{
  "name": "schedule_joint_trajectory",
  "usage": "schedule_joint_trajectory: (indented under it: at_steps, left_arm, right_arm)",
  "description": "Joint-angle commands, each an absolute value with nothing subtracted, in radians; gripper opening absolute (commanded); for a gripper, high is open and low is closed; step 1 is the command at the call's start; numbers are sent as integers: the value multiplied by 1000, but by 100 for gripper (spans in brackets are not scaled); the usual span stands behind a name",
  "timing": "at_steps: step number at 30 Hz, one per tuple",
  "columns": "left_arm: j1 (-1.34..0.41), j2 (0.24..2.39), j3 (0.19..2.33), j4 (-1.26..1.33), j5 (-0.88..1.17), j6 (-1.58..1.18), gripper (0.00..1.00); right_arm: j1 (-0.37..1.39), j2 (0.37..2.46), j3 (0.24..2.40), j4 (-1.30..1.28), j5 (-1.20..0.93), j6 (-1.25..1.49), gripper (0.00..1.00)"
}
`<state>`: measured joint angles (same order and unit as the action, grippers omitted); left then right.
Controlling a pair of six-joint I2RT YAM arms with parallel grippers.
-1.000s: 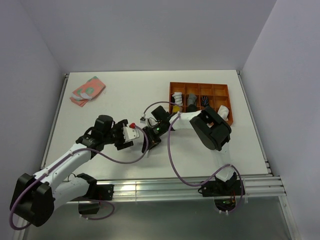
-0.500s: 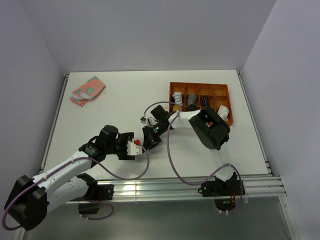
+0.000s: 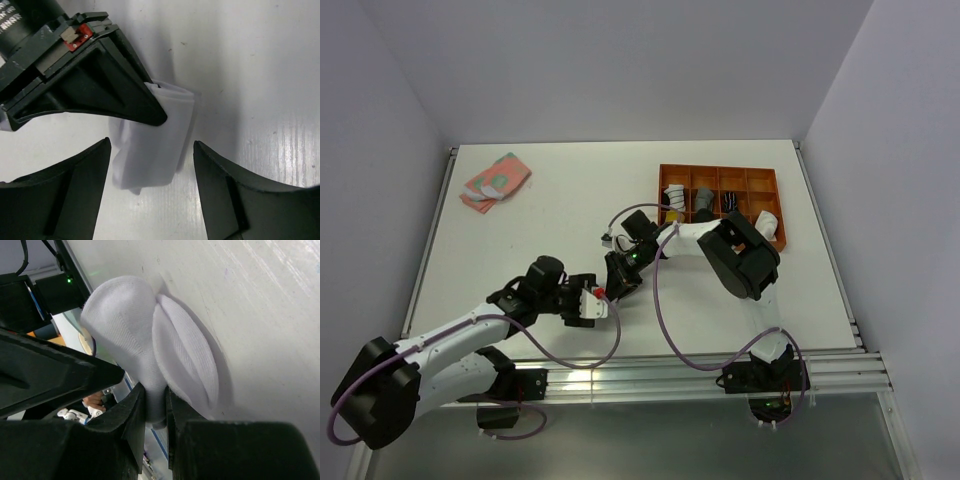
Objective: Roll the socks
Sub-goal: Roll the sock at the center of the board.
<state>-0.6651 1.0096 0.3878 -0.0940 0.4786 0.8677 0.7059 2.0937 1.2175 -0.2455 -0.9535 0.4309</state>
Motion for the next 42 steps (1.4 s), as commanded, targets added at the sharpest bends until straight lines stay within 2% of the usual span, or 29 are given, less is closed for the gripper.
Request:
schedule_joint_trajectory:
  at_steps: [1, 20, 32, 37, 42]
  left_arm:
    - [-678, 1041, 368, -28, 523, 850, 71]
    - [-683, 1178, 413, -35, 526, 853, 57]
    - [-712, 1313, 512, -115, 500, 856, 53]
    - [-730, 1384, 564, -159, 479, 850, 47]
    - [-733, 1453, 626, -199, 479, 830, 30]
  right_arm:
    - [701, 2115, 1203, -219, -873, 426, 0]
    - [698, 2085, 1197, -230, -891, 411, 0]
    - [695, 2068, 1183, -242, -893, 385, 0]
    - [690, 2043, 1193, -261, -876, 370, 1]
    - [689, 2008, 1207, -302, -780, 364, 15]
